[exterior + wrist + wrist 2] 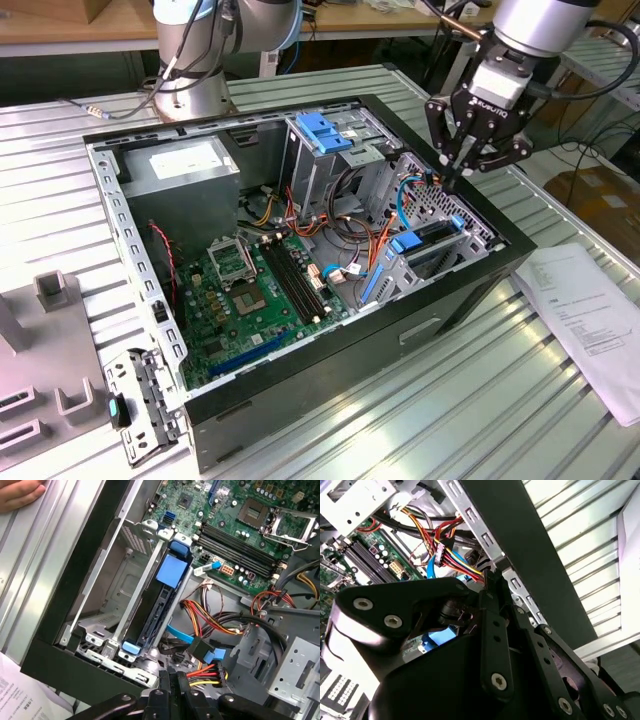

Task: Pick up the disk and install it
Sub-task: 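Insert the first disk wire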

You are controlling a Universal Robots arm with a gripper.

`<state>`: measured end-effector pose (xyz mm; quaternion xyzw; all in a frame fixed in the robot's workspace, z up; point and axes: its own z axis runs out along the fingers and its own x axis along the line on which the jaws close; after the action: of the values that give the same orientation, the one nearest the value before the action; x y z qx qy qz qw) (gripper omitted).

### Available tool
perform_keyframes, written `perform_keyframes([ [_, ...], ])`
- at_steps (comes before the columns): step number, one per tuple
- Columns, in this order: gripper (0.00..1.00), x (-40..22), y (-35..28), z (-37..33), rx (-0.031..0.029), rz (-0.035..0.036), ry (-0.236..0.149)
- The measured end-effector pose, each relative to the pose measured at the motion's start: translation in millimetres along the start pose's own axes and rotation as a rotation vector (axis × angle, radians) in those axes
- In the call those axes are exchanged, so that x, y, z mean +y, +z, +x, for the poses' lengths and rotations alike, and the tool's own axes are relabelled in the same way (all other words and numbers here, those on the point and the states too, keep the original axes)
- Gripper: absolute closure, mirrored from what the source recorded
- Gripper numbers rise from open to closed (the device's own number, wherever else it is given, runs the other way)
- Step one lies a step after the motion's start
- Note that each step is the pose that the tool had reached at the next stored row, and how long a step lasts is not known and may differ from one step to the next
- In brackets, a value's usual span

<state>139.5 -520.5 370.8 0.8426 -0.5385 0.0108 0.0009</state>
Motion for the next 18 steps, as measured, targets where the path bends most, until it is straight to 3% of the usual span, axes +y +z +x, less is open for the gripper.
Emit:
perform_keyframes([
  [4, 0.83, 5.0, -0.1, -2.2, 0.0001, -0.0001, 0.006],
  [10, 0.83, 5.5, 0.4, -2.5, 0.001, -0.0015, 0.075],
  [15, 0.83, 5.5, 0.5, -2.5, 0.0011, -0.0019, 0.099],
  [18, 0.83, 5.5, 1.3, -2.5, 0.0017, -0.0029, 0.156],
])
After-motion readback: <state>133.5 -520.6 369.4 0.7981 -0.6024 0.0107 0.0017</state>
